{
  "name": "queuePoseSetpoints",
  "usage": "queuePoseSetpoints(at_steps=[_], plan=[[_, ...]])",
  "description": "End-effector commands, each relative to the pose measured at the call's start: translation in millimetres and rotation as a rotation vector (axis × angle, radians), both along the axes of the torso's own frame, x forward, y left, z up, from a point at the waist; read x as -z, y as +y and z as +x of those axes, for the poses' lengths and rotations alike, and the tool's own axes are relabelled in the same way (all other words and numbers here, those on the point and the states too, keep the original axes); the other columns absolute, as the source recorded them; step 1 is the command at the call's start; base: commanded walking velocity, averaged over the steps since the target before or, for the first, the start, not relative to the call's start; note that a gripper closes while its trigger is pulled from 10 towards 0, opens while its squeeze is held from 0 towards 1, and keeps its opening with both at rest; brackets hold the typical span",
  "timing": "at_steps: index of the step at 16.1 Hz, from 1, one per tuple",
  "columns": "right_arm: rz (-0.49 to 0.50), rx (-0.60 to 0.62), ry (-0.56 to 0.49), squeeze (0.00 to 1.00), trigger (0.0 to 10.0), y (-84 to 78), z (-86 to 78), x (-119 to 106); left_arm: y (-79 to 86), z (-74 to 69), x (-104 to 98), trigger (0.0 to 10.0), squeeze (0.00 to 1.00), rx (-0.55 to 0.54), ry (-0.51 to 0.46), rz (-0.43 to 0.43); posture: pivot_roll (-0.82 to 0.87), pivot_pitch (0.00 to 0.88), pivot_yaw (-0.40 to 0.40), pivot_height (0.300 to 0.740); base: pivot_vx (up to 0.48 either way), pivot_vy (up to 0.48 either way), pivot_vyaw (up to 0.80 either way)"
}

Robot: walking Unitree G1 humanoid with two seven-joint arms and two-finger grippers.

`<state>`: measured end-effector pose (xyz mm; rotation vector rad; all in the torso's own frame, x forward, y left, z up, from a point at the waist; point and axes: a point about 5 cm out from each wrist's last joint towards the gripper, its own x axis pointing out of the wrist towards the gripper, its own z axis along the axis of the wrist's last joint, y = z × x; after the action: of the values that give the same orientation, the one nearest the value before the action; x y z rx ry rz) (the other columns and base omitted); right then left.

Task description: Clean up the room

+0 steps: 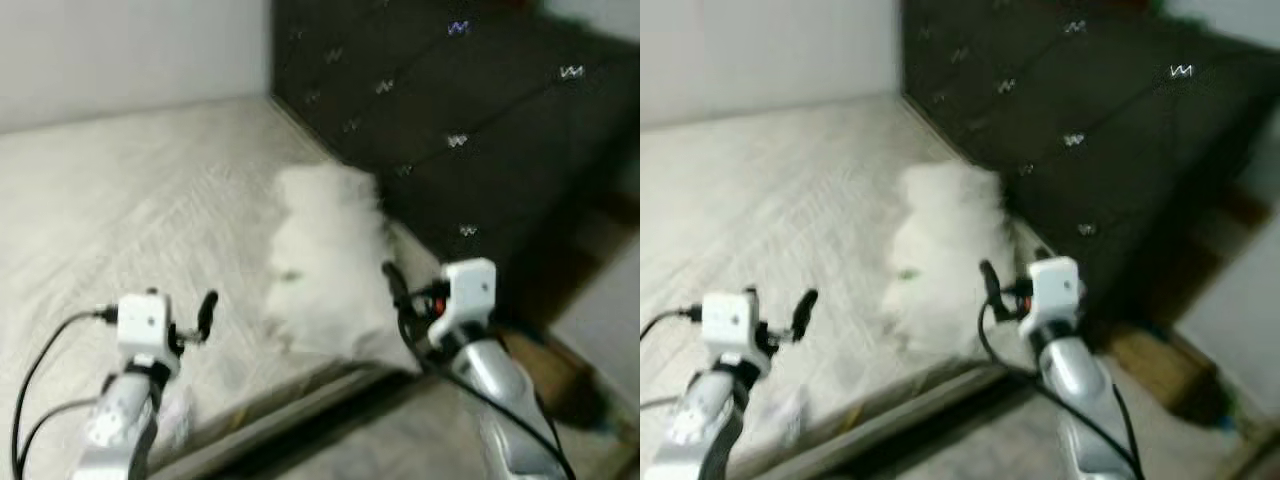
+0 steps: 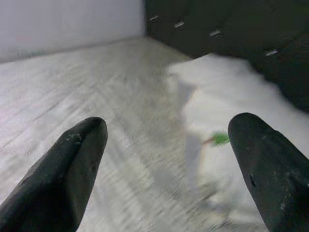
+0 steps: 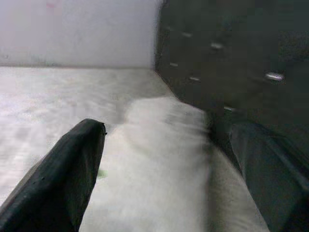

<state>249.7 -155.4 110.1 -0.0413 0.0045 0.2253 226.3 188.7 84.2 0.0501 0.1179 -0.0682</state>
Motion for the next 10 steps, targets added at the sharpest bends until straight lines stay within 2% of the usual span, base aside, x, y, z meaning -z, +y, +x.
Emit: queuePoseSetpoints(at_steps=[1, 10], plan=[[-0.014, 0.045, 0.013, 0.00, 10.0, -13.2, -2.2, 1.8, -11.2, 3.0, -5.1, 10.0, 0.00, 0.039, -0.024, -0.019, -0.01, 0.000, -0.089, 0.740, 0.364, 0.000, 0.00], [-0.013, 0.045, 0.013, 0.00, 10.0, -13.3, -2.2, 1.8, -11.2, 2.8, -5.0, 10.0, 0.00, 0.040, -0.024, -0.019, -0.01, 0.000, -0.089, 0.740, 0.364, 0.000, 0.00]])
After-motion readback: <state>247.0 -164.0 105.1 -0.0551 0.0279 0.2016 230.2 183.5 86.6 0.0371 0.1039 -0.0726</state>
